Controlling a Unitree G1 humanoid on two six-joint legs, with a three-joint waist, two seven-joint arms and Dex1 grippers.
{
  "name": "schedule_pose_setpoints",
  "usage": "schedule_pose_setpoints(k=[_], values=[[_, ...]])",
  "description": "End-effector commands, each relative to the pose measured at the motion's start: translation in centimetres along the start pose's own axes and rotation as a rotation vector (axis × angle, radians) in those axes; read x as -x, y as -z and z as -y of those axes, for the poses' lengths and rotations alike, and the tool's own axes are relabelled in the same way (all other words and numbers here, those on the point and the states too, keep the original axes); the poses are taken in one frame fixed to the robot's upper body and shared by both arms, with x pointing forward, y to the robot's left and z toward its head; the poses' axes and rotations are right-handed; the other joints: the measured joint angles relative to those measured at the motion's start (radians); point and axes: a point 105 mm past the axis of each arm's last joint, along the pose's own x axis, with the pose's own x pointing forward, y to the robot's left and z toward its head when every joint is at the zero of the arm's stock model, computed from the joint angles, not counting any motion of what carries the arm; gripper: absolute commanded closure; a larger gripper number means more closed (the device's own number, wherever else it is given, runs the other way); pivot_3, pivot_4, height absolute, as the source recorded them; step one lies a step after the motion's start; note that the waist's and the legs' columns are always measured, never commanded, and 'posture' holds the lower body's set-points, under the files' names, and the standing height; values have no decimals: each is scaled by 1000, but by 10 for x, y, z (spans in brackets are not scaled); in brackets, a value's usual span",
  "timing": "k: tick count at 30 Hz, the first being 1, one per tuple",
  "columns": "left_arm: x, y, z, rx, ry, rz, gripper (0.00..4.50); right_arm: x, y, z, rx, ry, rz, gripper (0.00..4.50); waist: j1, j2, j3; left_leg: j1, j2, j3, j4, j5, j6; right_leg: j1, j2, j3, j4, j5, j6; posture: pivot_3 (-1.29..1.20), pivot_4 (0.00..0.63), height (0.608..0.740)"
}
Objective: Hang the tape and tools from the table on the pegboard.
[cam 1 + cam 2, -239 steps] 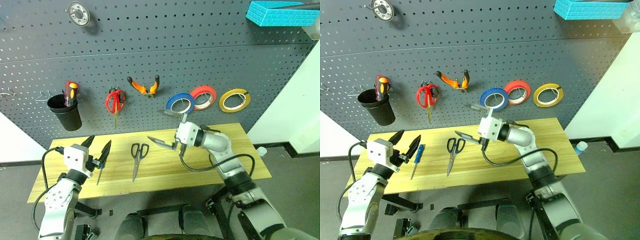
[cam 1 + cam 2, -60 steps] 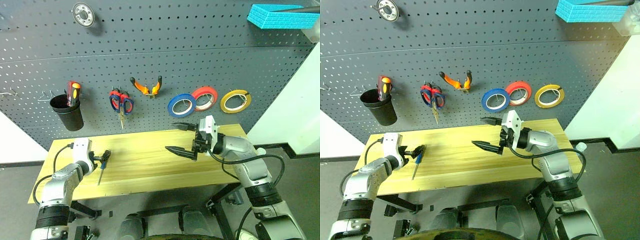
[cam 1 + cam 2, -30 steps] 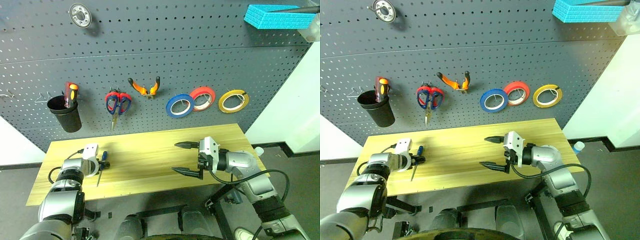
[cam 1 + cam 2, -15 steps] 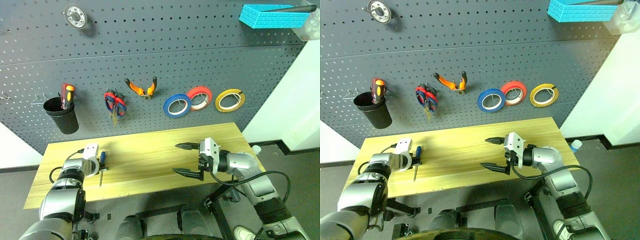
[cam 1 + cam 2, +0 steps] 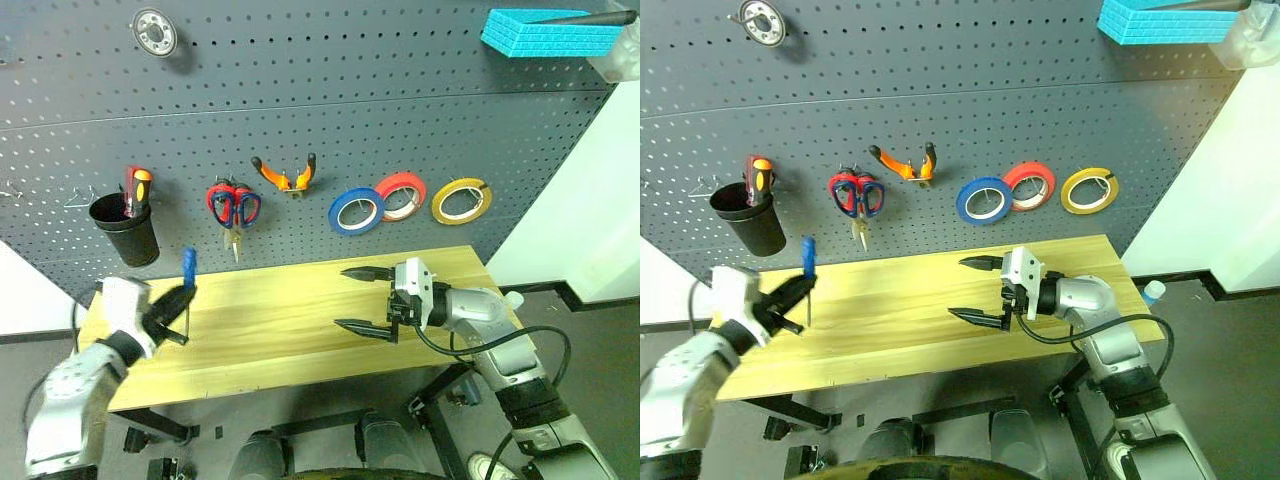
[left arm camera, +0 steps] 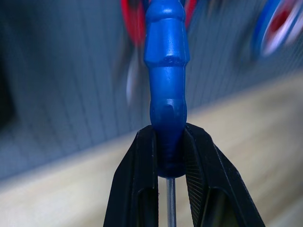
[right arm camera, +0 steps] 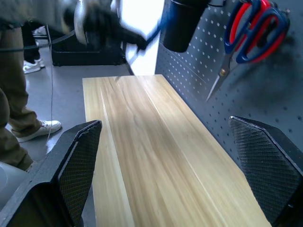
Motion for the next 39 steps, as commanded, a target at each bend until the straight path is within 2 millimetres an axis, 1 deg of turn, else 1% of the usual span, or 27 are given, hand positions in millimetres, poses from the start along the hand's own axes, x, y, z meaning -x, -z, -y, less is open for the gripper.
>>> schedule_pose_setpoints(k=[1, 3, 5, 7, 10, 13, 16, 20, 24, 27, 29, 31, 33, 36, 39], values=[[2, -67, -9, -70, -6, 245, 4106, -4, -16, 6, 48, -11, 54, 0, 0, 0, 0, -2, 0, 0, 1, 0, 0, 0, 0, -1, -1, 0, 0, -49, 0, 738], [1, -102, -28, -148, -89, 355, 4106, -6, -24, 10, 59, -9, 85, 0, 1, -1, 0, -7, 0, 0, 2, 0, 0, 1, 0, -1, -3, 0, 0, -47, 0, 738], [-1, -127, -41, -227, -154, 430, 4106, -8, -36, 14, 53, 3, 137, 0, 2, -2, -1, -9, -1, 0, 4, 3, 2, 0, 0, 0, 1, 1, 0, -48, 0, 738], [-5, -141, -47, -275, -184, 470, 4106, -8, -50, 18, 26, 13, 204, 0, 3, -1, -1, -8, -1, 0, 3, 3, 3, 0, 0, 1, 3, 1, 0, -49, 0, 738], [-18, -150, -58, -319, -221, 493, 4106, -7, -75, 20, -35, -2, 303, 0, 4, -1, -1, -7, -1, 0, -1, 3, 3, -2, 0, 1, 6, 1, 1, -62, 0, 738], [-29, -151, -66, -343, -228, 496, 4106, -5, -92, 17, -61, -26, 350, 0, 3, -1, -1, -7, -1, 0, 0, 3, 3, -3, 1, 1, 7, 0, 2, -72, 0, 738], [-37, -148, -74, -356, -238, 495, 4106, -4, -98, 16, -51, -26, 352, 0, 1, -1, -1, -7, -1, 0, 1, 3, 3, -2, 1, 2, 6, 0, 2, -82, 0, 738], [-50, -141, -84, -360, -242, 481, 4106, -2, -97, 16, -51, -14, 338, 0, 1, -1, -2, -7, 0, 0, 2, 3, 3, -2, 1, 2, 7, 0, 2, -92, 0, 738], [-60, -126, -92, -339, -240, 453, 4106, 0, -94, 15, -52, -3, 327, 0, 0, -1, -2, -7, 0, 0, 1, 3, 3, -2, 1, 2, 7, 0, 2, -105, 0, 738], [-62, -114, -97, -334, -249, 422, 4106, 1, -92, 16, -48, 9, 315, 0, -2, -1, -2, -7, 0, 0, 1, 3, 3, -2, 1, 2, 6, 2, 5, -111, 0, 738], [-63, -105, -101, -319, -258, 401, 3382, 3, -91, 16, -46, 17, 308, 0, -3, -1, -2, -7, 0, 0, 1, 3, 3, -3, 1, 2, 7, 2, 5, -115, 0, 738], [-62, -93, -106, -285, -269, 377, 2782, 4, -90, 17, -46, 23, 301, 0, -3, -1, -2, -7, 0, 0, 1, 3, 3, -3, 1, 2, 7, 2, 5, -116, 0, 738], [-60, -86, -108, -266, -278, 369, 2111, 5, -89, 17, -47, 26, 298, 0, -2, -1, -2, -7, 0, 0, 1, 4, 3, -3, 1, 2, 7, 2, 5, -114, 0, 738], [-57, -86, -109, -259, -287, 381, 1199, 5, -88, 18, -47, 27, 295, 0, -2, -1, -2, -7, 0, 0, 2, 4, 3, -2, 1, 2, 7, 2, 5, -114, 0, 738], [-53, -88, -108, -275, -301, 395, 141, 5, -87, 18, -47, 28, 292, 0, -1, -1, -2, -7, 0, 0, 1, 4, 3, -2, 1, 2, 7, 2, 5, -111, 0, 738]])
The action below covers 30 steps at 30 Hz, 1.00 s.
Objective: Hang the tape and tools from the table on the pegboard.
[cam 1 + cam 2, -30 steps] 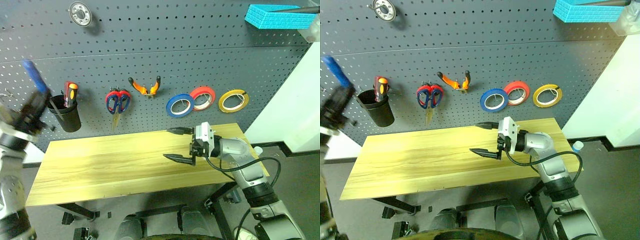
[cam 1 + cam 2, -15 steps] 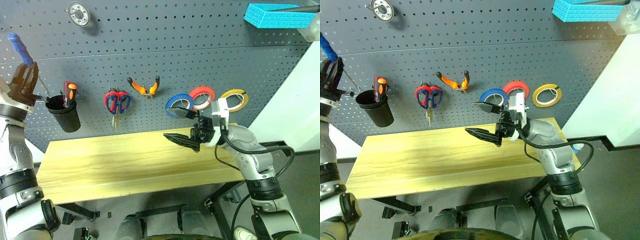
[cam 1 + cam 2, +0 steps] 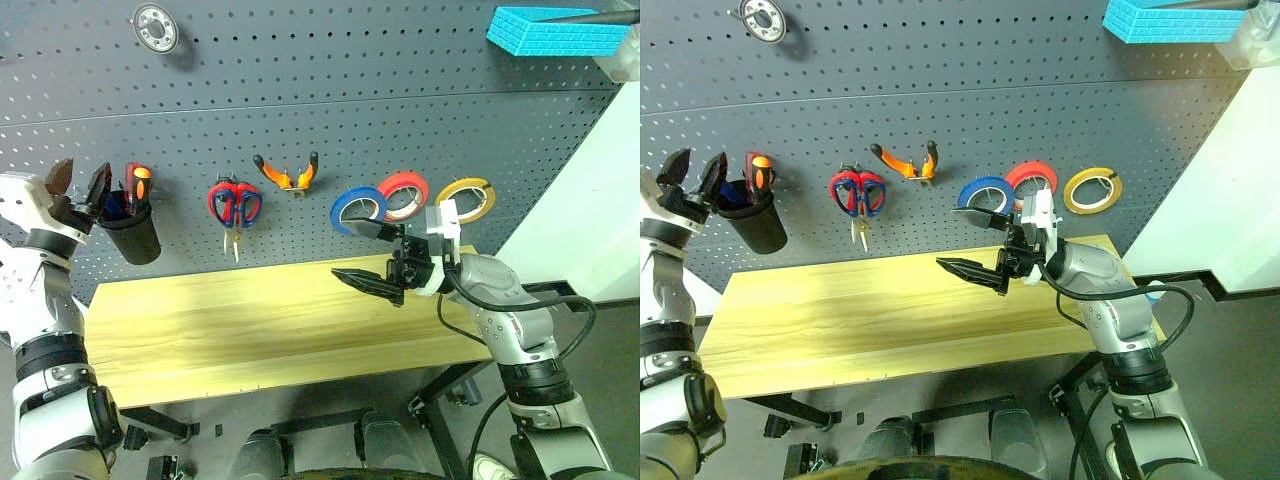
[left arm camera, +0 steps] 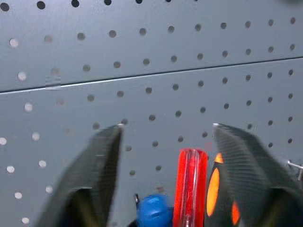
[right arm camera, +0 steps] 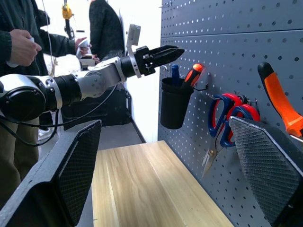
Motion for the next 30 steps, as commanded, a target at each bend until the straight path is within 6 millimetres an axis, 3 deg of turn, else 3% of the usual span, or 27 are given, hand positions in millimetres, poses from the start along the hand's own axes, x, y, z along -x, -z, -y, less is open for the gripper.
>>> schedule_pose_setpoints(k=[1, 5, 10, 15, 20, 25, 30], values=[[4, -22, -5, -42, -14, 75, 28, 2, -10, 0, 55, 2, 16, 0, -1, 0, 0, 0, 0, 0, 0, 0, 0, 0, 0, 0, 0, 0, 0, -112, 0, 738], [20, -35, 1, -43, 20, 95, 28, 7, -5, 2, 68, 25, -5, 0, -4, 0, 0, 0, 0, 0, -1, 0, 0, -1, 0, 1, 0, 0, 0, -113, 0, 738], [69, -39, 28, -71, 153, -10, 28, 32, 11, 15, 104, 135, -66, 0, -5, 0, 0, 0, 0, 2, -2, 0, 0, -1, -1, 2, -1, -1, -3, -89, 0, 738], [116, -17, 60, -112, 252, -185, 28, 69, 37, 25, 121, 242, -178, 0, 6, 1, 0, 1, 0, 3, -1, -1, -1, 1, -1, 2, -2, -2, -4, -65, 0, 738], [171, 30, 85, -123, 272, -374, 28, 128, 77, 30, 95, 373, -353, 0, 0, 11, -7, -2, 0, 3, 1, -3, -4, 3, -1, 1, -13, -1, -5, -56, 0, 738], [196, 54, 101, -76, 267, -404, 28, 161, 96, 29, 79, 438, -432, 0, -3, 12, -8, -5, 1, 4, 2, -3, -4, 4, -1, 0, -22, -1, -5, -64, 0, 738], [198, 67, 109, -70, 272, -407, 28, 162, 96, 32, 88, 466, -431, 0, -3, 13, -8, -4, 1, 5, 2, -3, -3, 3, -2, 0, -21, -1, -5, -69, 0, 738]])
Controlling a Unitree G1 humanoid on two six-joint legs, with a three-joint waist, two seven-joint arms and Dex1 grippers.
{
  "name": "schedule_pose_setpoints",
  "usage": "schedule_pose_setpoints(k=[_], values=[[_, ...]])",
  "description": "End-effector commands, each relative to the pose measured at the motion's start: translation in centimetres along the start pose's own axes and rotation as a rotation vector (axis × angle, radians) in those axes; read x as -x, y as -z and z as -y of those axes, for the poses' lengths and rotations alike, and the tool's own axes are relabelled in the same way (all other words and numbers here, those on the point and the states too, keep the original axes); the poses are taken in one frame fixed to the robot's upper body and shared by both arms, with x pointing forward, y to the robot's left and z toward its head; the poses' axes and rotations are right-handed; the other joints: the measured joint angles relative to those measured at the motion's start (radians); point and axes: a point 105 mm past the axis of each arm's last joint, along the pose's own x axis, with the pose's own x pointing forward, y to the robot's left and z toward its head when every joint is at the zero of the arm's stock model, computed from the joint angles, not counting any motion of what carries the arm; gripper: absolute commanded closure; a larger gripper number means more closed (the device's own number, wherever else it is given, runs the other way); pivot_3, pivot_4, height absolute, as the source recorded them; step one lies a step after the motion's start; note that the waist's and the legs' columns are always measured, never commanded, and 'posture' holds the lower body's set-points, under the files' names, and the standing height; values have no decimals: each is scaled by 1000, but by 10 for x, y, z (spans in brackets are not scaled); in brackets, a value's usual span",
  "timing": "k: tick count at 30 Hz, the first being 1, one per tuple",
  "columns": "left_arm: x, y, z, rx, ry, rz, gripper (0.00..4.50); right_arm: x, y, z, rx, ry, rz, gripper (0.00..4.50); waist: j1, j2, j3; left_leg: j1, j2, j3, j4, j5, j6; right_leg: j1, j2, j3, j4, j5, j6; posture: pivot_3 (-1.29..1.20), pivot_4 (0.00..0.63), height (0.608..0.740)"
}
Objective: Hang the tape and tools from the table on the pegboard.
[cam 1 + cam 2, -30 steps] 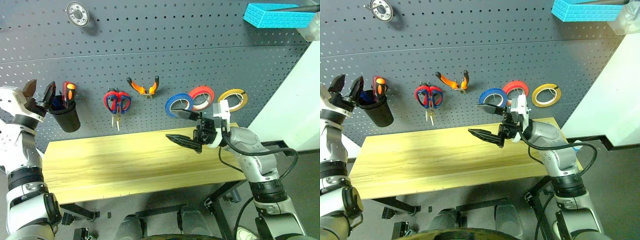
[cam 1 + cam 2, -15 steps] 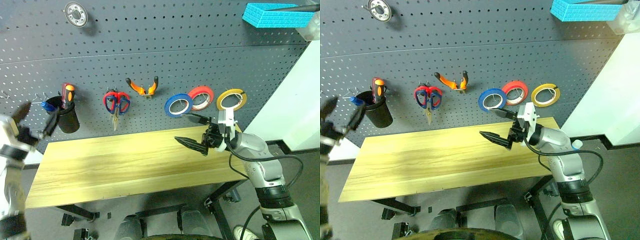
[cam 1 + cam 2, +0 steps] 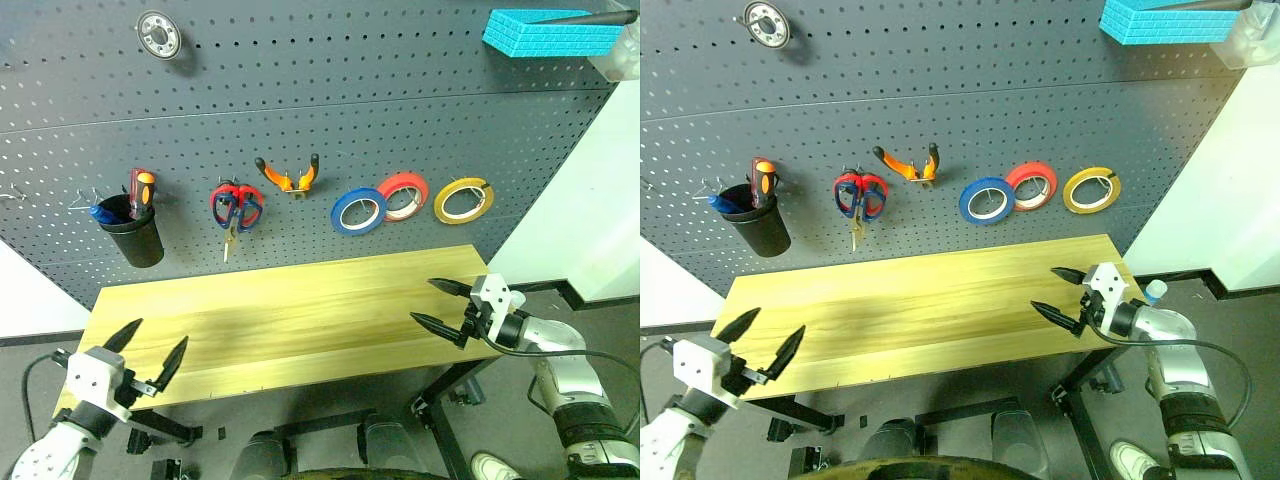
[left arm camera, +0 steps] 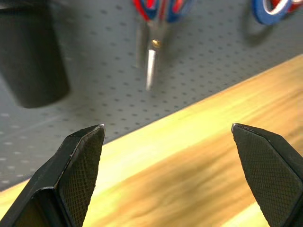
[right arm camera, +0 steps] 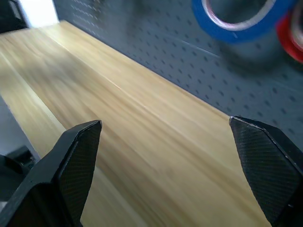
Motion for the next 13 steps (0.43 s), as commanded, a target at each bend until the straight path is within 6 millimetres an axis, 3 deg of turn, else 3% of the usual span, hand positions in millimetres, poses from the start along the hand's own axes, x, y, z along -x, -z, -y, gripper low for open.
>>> schedule_pose_setpoints(k=[1, 13], values=[[-6, -2, 2, -34, 4, 33, 28, -1, -13, 9, 52, 33, 30, 0, 3, 0, 0, 0, 0, 0, 0, 0, 0, 0, 0, 0, 1, 0, 0, -79, 0, 738], [-9, 18, 10, -68, 58, -18, 28, -4, -16, 12, 68, 67, 44, 0, 6, 1, -1, 3, 0, 0, 0, 1, 4, -2, 0, 1, 13, 0, 0, -89, 0, 738]])
